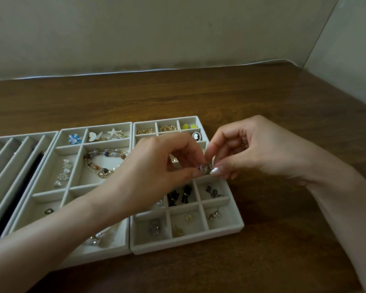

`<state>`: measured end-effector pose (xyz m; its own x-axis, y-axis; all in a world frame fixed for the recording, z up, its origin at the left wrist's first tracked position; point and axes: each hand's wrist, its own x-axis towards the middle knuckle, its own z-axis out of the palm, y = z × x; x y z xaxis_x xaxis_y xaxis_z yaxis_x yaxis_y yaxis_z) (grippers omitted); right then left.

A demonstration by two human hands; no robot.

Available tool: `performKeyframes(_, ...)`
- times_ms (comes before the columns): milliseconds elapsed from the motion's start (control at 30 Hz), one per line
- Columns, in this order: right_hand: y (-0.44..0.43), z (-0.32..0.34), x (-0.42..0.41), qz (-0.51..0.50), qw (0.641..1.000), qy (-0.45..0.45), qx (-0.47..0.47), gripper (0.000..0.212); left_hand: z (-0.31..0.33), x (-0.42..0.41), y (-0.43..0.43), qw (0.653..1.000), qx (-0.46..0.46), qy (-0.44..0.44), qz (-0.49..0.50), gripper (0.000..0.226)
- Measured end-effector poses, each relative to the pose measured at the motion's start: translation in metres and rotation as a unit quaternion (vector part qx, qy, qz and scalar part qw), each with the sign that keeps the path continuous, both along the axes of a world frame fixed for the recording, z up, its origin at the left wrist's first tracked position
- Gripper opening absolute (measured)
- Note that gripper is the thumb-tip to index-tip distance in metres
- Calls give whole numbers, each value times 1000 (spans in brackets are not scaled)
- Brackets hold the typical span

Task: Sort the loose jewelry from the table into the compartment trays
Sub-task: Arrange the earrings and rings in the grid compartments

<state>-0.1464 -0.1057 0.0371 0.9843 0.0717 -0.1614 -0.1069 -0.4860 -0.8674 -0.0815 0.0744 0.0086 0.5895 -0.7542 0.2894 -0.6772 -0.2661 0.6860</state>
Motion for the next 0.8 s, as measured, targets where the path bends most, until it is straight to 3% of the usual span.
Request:
performKeyframes(133,2,0,-1,17,997,25,-71,11,-5,-1,1,989,43,-135,-36,9)
performKeyframes(300,3,-2,-1,41,989,16,-140,14,-6,2,0,975,64,-195,-85,8)
performKeyframes(567,-6,2,-1,47,986,44,-153,11,-1,4,-4,965,102,-209,-124,5)
performKeyframes(800,-20,3,3,-100,988,-75,-89,4,10,5,-18,948,192,-202,-156,11)
